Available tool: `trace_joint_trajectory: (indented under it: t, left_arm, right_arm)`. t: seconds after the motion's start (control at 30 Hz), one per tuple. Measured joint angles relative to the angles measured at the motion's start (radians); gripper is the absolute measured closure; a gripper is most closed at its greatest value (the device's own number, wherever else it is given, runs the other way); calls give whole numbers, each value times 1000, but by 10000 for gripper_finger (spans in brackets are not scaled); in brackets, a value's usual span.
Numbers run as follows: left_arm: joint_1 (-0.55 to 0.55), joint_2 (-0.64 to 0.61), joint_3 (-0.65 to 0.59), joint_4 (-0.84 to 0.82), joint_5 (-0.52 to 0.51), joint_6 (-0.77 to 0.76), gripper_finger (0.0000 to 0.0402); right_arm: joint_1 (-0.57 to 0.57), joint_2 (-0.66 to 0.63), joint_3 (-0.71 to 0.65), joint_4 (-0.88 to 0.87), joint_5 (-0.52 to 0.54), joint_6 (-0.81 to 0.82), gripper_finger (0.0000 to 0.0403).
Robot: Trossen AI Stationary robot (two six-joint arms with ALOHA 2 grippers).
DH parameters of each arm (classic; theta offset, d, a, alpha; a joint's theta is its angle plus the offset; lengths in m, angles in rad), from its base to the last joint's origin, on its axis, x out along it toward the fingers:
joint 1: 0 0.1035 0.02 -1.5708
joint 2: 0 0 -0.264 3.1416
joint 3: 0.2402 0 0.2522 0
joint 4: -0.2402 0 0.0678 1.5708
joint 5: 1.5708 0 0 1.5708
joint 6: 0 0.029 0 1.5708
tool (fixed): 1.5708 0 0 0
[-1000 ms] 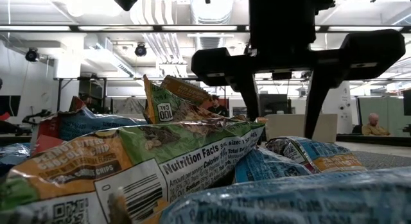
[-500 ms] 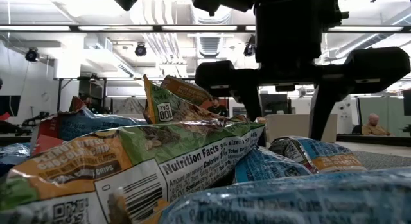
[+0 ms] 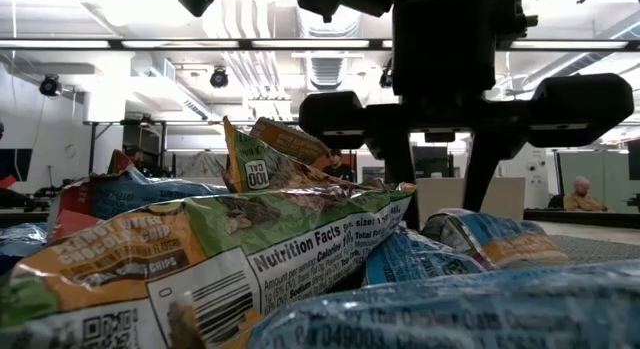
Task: Pick and place Granola Bars by type
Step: Put the yellow granola bar into the gray bin
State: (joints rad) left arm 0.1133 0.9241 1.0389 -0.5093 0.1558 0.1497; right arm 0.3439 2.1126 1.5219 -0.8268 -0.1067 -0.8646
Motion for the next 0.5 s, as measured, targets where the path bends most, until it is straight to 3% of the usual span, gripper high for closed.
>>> trace_joint_trajectory:
  t: [0.23,0.5]
  left_arm:
    - [0,0,0,-3,0,0,401]
    - [0,0,0,-2,0,0,401]
  right_arm:
    - [0,-1,0,0,-4,0,328]
    - [0,-6,0,-33,-5,50,325]
